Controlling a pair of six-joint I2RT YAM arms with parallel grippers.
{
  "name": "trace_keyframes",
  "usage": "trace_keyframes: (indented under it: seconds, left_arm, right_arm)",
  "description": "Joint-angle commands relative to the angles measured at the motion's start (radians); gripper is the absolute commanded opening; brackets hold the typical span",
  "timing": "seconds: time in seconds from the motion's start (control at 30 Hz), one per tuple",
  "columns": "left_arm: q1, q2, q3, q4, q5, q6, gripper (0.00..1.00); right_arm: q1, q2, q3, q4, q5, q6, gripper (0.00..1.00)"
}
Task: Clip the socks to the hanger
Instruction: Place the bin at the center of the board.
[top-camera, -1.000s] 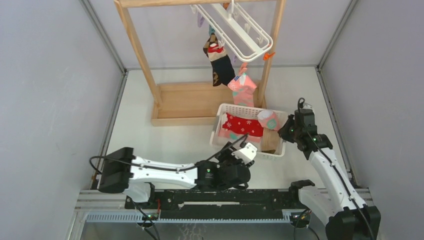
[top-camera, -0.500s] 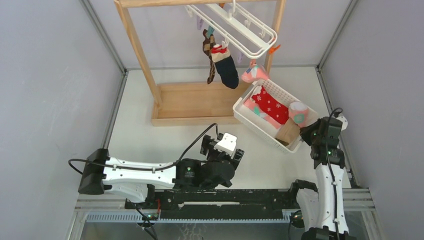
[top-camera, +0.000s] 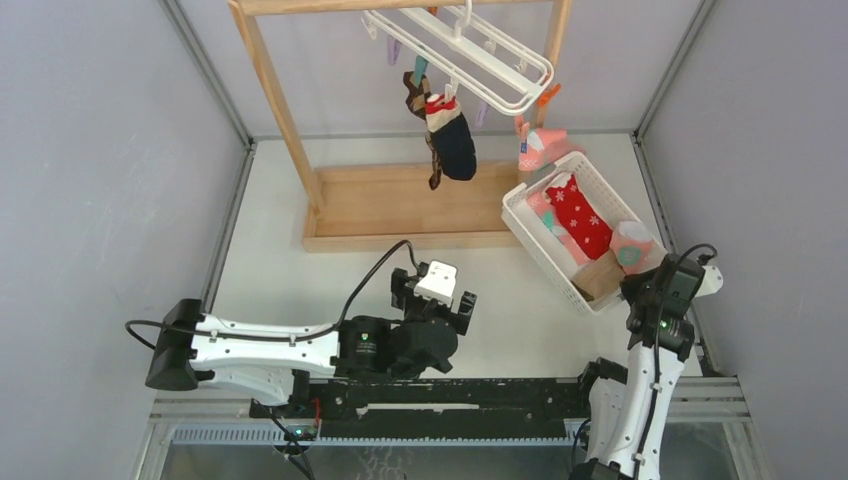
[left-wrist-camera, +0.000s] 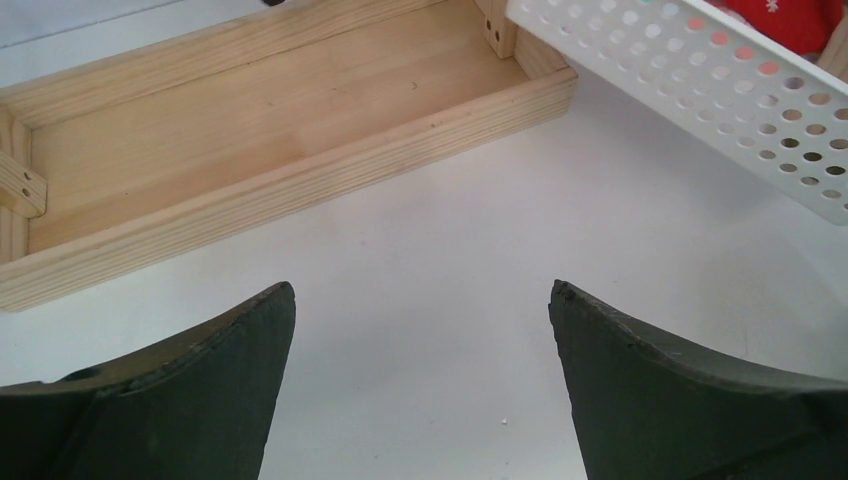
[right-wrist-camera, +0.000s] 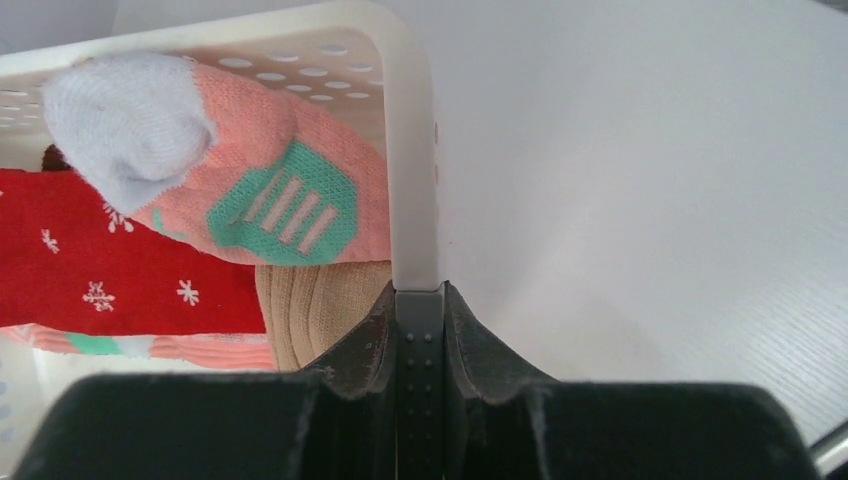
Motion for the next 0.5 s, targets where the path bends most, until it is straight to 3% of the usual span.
trace_keyframes:
  seconds: [0.0, 0.23, 0.47]
  left_arm:
    - [-0.005, -0.047, -0.028, 0.003, -0.039, -0.026, 1.00]
    - [-0.005, -0.088, -0.006, -0.033, -0.050, -0.022, 1.00]
    - [-0.004, -0.158, -0.059, -0.033, -0.134, -0.055, 0.99]
  right_arm:
    - [-0.062, -0.020, 0.008, 0.017, 0.049, 0.066, 0.00]
    - [-0.179, 0.022, -0.018, 0.034, -0.047, 0.051, 0.00]
    - [-0.188, 0.106, -0.024, 0.122, -0.062, 0.082, 0.00]
